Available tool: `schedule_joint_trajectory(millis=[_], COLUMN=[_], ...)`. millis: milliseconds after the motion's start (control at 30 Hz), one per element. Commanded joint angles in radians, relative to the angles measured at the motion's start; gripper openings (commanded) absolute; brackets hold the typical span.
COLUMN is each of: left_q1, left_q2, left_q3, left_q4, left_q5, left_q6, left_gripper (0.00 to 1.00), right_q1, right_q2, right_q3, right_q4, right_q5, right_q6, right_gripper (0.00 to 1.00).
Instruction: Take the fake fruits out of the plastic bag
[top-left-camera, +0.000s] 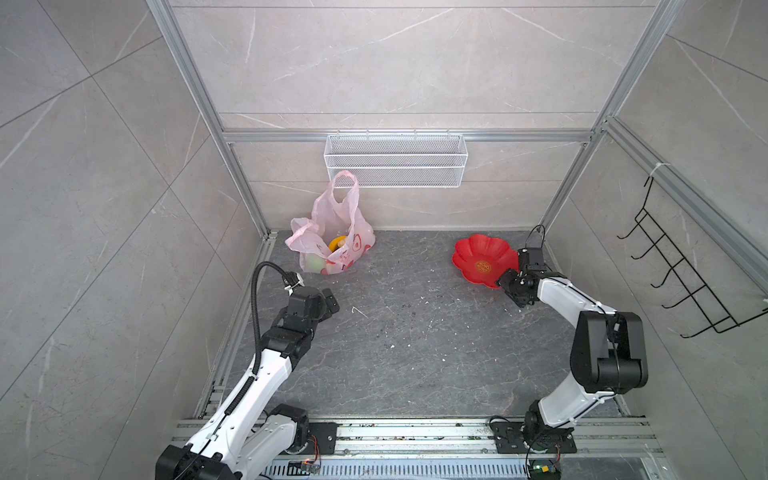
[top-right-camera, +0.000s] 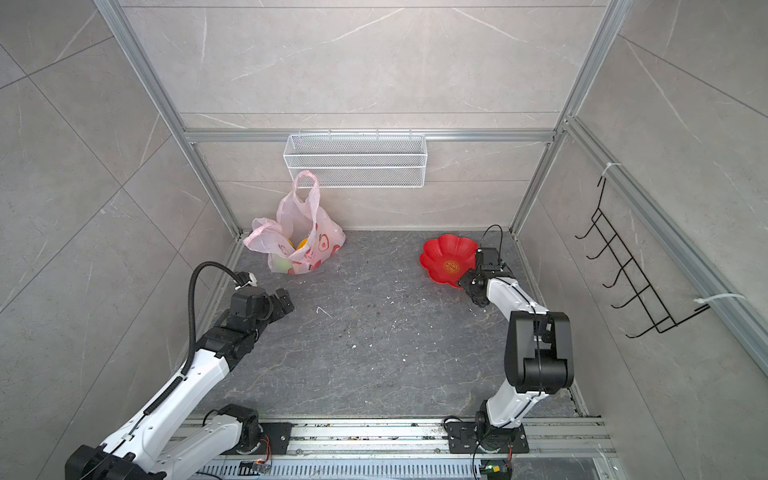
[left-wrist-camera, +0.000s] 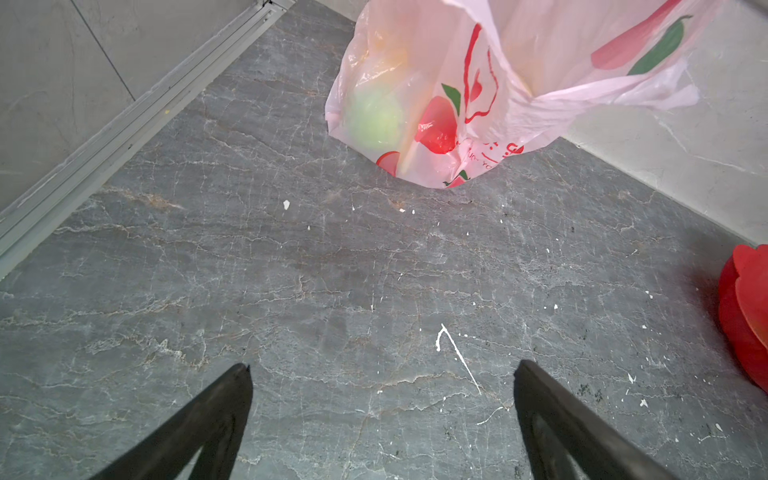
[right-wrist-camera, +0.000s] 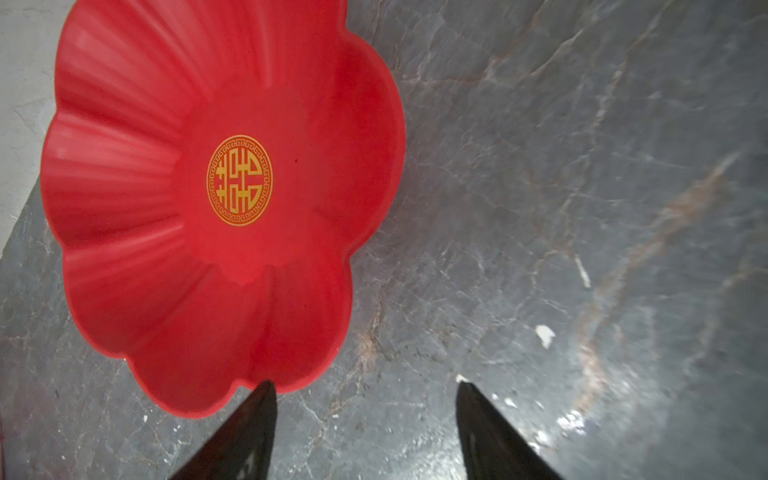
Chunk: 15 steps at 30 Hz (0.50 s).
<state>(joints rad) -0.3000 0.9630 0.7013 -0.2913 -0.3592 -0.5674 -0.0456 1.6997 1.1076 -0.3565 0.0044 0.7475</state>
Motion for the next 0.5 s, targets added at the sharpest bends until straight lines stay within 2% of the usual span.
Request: schedule_joint_trajectory(millis=[0,467], left_q1=[-0.01,-0.024], left_q2=[0.018,0.051], left_q3=[0.045,0.085], left_q4=[0.021,0.017], left_q5=[-0.038,-0.05], left_q6=[0.028,0.044], left_gripper=[1.0,1.0], right_q1=[-0.003,-0.003], right_q2=[0.045,0.168], right_q3=[0.027,0.084], right_q4=[0.045,0.107], right_q5=[-0.03,-0.047], right_q6=[0.04,0.081], right_gripper=[0.65,0.35])
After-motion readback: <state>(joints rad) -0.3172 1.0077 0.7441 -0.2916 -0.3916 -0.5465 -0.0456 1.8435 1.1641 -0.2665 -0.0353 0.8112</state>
